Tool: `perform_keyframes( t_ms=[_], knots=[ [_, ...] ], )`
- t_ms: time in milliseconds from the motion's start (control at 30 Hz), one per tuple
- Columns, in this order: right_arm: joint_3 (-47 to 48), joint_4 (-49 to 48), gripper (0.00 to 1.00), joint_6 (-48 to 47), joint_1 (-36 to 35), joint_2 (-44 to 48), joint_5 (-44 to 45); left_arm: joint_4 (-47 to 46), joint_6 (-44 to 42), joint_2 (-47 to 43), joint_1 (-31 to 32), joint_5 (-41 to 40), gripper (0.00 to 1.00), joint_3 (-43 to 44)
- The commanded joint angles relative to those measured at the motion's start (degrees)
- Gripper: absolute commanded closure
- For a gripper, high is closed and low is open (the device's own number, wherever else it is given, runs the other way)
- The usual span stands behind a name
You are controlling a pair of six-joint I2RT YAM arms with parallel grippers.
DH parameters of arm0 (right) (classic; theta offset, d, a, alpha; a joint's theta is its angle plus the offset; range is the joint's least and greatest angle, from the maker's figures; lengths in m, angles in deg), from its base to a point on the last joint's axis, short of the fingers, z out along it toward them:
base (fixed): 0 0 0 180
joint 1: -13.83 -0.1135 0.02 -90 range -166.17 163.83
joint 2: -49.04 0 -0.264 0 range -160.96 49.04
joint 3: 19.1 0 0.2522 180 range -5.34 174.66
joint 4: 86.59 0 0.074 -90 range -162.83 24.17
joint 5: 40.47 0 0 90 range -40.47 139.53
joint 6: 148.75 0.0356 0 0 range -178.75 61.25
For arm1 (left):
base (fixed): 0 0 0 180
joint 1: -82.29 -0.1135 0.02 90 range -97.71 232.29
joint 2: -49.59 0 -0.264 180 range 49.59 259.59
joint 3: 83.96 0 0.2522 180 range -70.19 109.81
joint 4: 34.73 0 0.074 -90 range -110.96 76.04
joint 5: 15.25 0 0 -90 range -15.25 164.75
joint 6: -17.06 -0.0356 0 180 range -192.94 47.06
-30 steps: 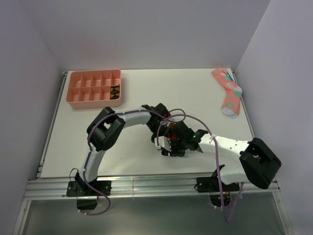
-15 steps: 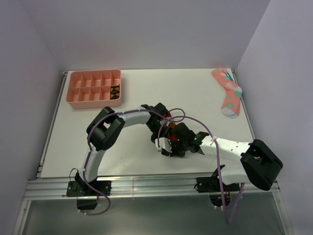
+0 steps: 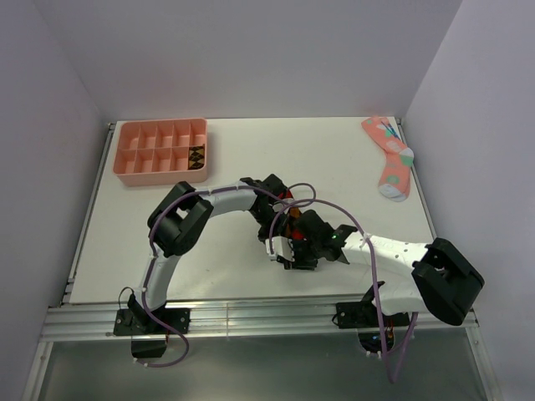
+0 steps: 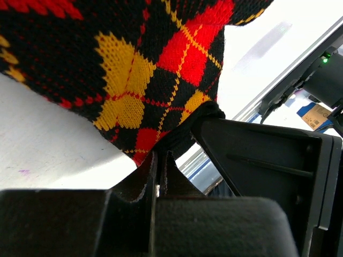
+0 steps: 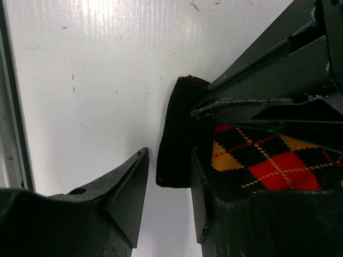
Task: Roll the socks
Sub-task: Roll the sock at the center of the board.
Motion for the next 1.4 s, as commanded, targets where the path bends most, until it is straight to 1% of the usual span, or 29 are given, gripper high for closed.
perform_keyframes(
  t_ms=[0, 33, 233, 267, 333, 367, 467, 500, 533, 567, 633, 667, 700, 733, 767, 833, 867, 900, 1000, 1033, 1100, 1133, 1233, 1333, 1367],
  knots=[
    [0.29, 6.72, 0.57, 0.07, -0.01, -1.03, 4.31, 1.06, -0.33, 0.89, -0.87, 0.85, 1.00, 1.45],
    [0.46, 6.90, 0.57, 0.24, -0.01, -1.38, 4.58, 0.80, -0.15, 0.89, -0.87, 1.29, 1.00, 1.45],
    [1.51, 7.08, 0.71, 1.47, -0.01, -3.84, 3.70, -0.26, 0.73, 0.45, -1.48, 4.10, 1.00, 1.10],
    [1.61, 7.16, 0.75, 1.65, -0.01, -4.63, 3.44, -1.04, 0.99, 0.36, -1.66, 4.54, 1.00, 0.75],
    [1.61, 6.99, 0.79, 2.44, 0.08, -5.16, 2.83, -2.36, 2.40, -0.25, -1.75, 5.77, 0.97, -0.56],
    [1.52, 6.99, 0.80, 2.62, 0.17, -5.17, 1.95, -3.33, 4.32, -0.43, -2.09, 6.13, 0.96, -1.27],
    [2.04, 7.95, 0.81, 3.15, 1.48, -5.43, -0.24, -9.47, 8.80, -2.27, -3.06, 7.88, 0.94, -5.39],
    [2.22, 8.39, 0.81, 3.15, 2.10, -5.52, -0.86, -13.66, 12.39, -2.97, -3.24, 7.71, 0.93, -6.54],
    [2.66, 8.74, 0.81, 3.06, 2.54, -5.43, -1.39, -15.62, 14.16, -4.46, -3.33, 7.45, 0.93, -8.99],
    [2.92, 9.79, 0.81, 2.80, 4.02, -5.34, -2.62, -18.16, 18.18, -5.43, -3.33, 6.93, 0.93, -10.40],
    [3.97, 11.81, 0.82, 1.83, 5.61, -5.26, -4.20, -25.37, 22.42, -8.24, -3.33, 5.70, 0.93, -15.04],
    [4.33, 12.61, 0.82, 1.48, 7.71, -5.34, -5.08, -27.57, 26.18, -9.13, -3.33, 5.00, 0.93, -16.47],
    [5.29, 13.48, 0.81, 0.52, 8.68, -5.52, -6.74, -29.25, 27.87, -10.79, -3.33, 4.38, 0.92, -18.66],
    [5.91, 15.49, 0.81, -0.10, 9.65, -5.87, -7.89, -33.44, 29.28, -11.67, -3.33, 4.02, 0.92, -19.81],
    [6.44, 16.38, 0.81, -0.54, 10.79, -6.22, -8.77, -34.70, 31.47, -12.55, -3.24, 2.02, 0.92, -20.69],
    [8.36, 19.71, 0.81, -2.38, 13.61, -7.70, -11.32, -39.16, 33.33, -15.37, -3.24, 0.16, 0.90, -23.23],
    [9.16, 20.95, 0.81, -2.91, 14.31, -8.50, -11.85, -39.72, 34.12, -16.24, -3.07, -0.98, 0.89, -23.86],
    [10.91, 22.27, 0.81, -4.40, 15.62, -10.42, -13.25, -39.72, 34.13, -17.56, -2.98, -3.60, 0.89, -24.39],
    [15.56, 28.59, 0.81, -7.91, 17.30, -14.47, -15.19, -43.84, 34.92, -18.88, -2.28, -6.43, 0.90, -25.53],
    [16.97, 32.44, 0.81, -9.06, 18.53, -17.79, -16.59, -45.07, 35.27, -19.06, -2.01, -7.66, 0.90, -26.58],
    [21.09, 36.67, 0.81, -12.56, 20.02, -22.89, -18.18, -46.93, 35.62, -18.72, -1.13, -9.07, 0.91, -27.11],
    [22.42, 41.22, 0.81, -14.07, 21.42, -24.66, -19.58, -47.54, 35.54, -18.54, -0.70, -10.64, 0.91, -27.20],
    [26.47, 47.74, 0.81, -18.20, 23.89, -30.11, -21.52, -49.91, 35.45, -18.71, 1.23, -14.07, 0.91, -28.52],
    [28.67, 51.53, 0.81, -20.58, 24.95, -33.46, -21.79, -52.73, 35.28, -19.24, 1.94, -16.53, 0.89, -30.63],
    [29.02, 52.33, 0.81, -21.02, 25.48, -34.08, -21.70, -53.34, 33.71, -19.68, 2.29, -18.98, 0.88, -31.07]
  ],
)
